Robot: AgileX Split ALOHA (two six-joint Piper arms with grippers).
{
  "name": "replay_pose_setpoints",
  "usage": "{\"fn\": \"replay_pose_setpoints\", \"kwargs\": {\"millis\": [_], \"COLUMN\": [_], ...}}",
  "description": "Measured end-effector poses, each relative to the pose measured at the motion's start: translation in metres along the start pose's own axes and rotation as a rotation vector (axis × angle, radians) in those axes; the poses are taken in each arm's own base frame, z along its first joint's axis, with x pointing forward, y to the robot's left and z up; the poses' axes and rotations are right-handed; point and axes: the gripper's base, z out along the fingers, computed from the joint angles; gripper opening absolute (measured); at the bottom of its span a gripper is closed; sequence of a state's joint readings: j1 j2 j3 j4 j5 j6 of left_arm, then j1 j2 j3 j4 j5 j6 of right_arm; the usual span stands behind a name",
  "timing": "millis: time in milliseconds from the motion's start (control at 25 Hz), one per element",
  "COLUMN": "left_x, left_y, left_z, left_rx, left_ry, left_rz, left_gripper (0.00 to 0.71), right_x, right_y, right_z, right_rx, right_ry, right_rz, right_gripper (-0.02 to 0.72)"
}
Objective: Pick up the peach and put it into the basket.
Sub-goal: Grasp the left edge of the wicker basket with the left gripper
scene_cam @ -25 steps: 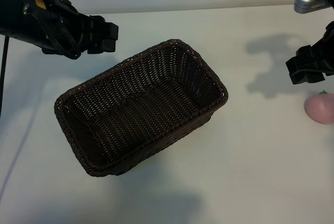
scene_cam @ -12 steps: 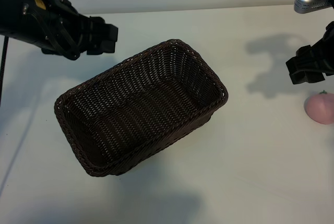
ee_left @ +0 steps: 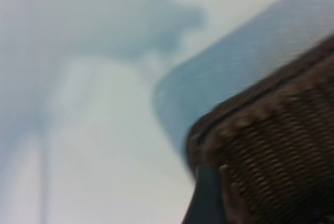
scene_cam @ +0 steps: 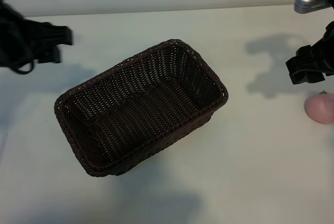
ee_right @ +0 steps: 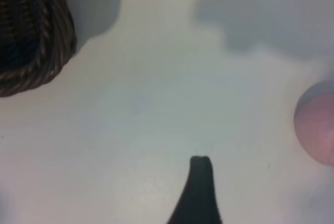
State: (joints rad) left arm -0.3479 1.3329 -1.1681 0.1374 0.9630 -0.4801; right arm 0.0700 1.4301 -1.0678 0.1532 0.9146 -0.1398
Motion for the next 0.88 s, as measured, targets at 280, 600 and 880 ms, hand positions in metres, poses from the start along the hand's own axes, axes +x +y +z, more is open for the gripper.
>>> {"fn": "replay_pose_setpoints", "kwargs": {"millis": [280,600,880], "left_x": [0.026,0.07,0.075], "left_y": [0.011,0.021,0.018], "left_z": [0.017,0.062,0.081], "left_rx": [-0.065,-0.031,0.003], "left_ry": [0.071,0.069,0.057], "left_rz": [-0.14,-0.295,-0.404], "left_gripper": [0.578,0.577,0.576], "right_x": [0.0,0.0,0.0], "right_y": [0.0,0.0,0.0], "right_z": [0.0,0.0,0.0], "right_rx": [0.0,0.0,0.0], "right_ry": [0.0,0.0,0.002], "right_rz": [0.0,0.0,0.0], "right_gripper": [0.594,0.594,0.594]}}
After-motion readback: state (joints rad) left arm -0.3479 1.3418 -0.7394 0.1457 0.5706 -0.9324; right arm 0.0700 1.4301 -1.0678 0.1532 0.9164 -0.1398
